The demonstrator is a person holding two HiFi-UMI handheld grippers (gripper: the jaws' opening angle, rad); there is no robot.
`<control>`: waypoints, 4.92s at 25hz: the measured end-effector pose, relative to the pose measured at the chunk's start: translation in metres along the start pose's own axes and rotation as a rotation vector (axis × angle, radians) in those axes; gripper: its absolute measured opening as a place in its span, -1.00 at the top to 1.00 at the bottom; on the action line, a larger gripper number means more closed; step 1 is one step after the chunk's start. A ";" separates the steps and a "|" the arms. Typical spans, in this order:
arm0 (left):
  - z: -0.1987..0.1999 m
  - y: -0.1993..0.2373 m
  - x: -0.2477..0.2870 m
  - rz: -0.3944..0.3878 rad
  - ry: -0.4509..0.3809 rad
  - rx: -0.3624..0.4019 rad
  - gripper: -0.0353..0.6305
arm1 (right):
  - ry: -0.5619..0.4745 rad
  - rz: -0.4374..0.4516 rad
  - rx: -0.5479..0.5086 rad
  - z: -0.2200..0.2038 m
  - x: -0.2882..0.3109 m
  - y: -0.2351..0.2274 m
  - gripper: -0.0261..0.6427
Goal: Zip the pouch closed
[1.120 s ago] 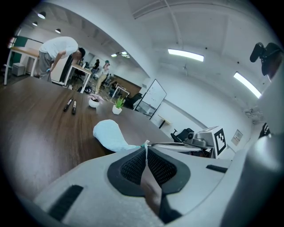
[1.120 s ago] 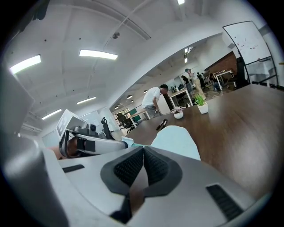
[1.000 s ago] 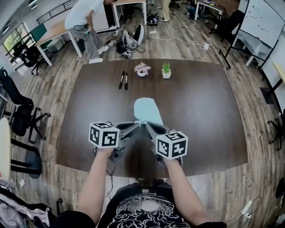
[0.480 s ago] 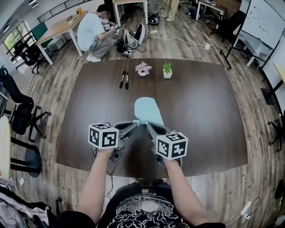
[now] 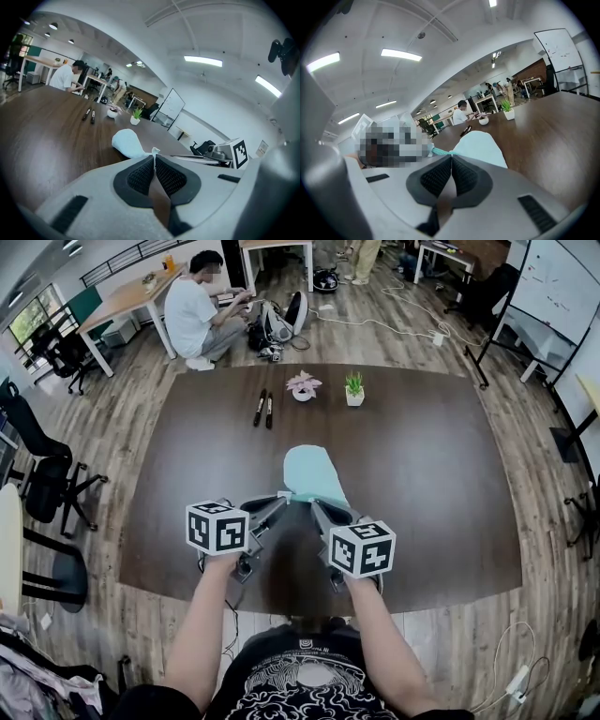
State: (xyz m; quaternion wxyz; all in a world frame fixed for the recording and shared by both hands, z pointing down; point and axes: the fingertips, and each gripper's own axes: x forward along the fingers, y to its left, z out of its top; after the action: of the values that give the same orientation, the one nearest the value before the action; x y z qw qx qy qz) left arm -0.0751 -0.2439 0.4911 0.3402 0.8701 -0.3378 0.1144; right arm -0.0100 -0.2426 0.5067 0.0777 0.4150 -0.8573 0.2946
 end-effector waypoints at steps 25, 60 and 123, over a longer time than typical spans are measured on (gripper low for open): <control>0.004 0.027 -0.018 0.125 -0.084 -0.041 0.83 | 0.001 -0.053 -0.010 -0.005 -0.004 -0.008 0.92; 0.000 0.047 -0.023 0.218 -0.116 -0.058 0.83 | -0.002 -0.083 0.003 -0.006 -0.009 -0.023 0.92; -0.030 0.068 -0.024 0.270 -0.074 -0.131 0.83 | 0.043 -0.175 0.041 -0.025 -0.014 -0.060 0.91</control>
State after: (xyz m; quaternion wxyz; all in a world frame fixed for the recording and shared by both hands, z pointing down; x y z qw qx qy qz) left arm -0.1376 -0.2482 0.5384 0.3652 0.7964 -0.4706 0.1046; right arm 0.0420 -0.2477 0.5480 0.1129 0.4833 -0.8097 0.3132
